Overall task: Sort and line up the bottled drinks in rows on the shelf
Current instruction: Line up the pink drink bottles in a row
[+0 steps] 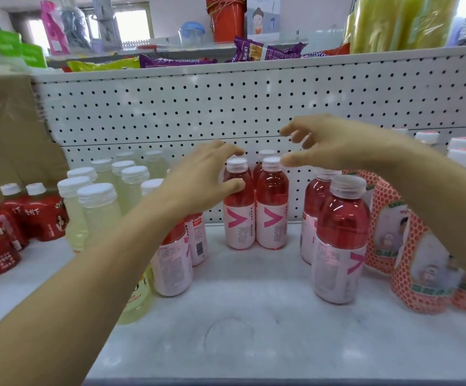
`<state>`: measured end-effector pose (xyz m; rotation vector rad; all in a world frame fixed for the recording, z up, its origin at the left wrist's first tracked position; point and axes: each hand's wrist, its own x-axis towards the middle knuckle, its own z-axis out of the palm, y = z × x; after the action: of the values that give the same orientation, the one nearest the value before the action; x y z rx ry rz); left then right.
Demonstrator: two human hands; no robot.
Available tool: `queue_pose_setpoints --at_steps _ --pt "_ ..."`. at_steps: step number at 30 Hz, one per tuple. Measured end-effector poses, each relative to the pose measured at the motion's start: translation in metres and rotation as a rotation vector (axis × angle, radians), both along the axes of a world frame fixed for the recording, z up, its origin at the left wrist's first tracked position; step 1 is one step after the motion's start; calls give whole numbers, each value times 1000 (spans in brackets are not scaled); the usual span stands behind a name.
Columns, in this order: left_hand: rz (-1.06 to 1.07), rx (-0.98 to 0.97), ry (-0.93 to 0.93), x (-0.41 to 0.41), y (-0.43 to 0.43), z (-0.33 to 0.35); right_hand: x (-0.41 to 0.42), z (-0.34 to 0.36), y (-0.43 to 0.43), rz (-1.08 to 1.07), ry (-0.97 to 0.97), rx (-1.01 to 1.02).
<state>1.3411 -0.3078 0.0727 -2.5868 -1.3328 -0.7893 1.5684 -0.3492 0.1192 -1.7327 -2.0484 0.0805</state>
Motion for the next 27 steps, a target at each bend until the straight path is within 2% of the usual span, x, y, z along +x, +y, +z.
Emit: queue_pose_setpoints --at_steps 3,5,6,10,13,16,24,27 --pt "110 243 -106 -23 -20 -24 10 -24 -31 -42 194 226" --pt "203 383 -165 -37 -25 -38 15 -42 -45 -79 310 304" --pt "235 390 -206 -42 -26 -43 17 -50 -48 -95 365 312" --pt "237 53 -524 -47 -30 -50 22 -70 -53 -107 610 241" --pt "233 -19 -648 -47 -28 -47 19 -77 -54 -36 682 101" --pt "193 -93 -748 -43 -29 -39 14 -80 -53 -59 671 123" --pt "-241 -260 -631 -6 -32 -33 -20 -89 -39 -39 677 240" --pt "-345 -295 -601 7 -30 -32 -33 -92 -31 -9 716 254"
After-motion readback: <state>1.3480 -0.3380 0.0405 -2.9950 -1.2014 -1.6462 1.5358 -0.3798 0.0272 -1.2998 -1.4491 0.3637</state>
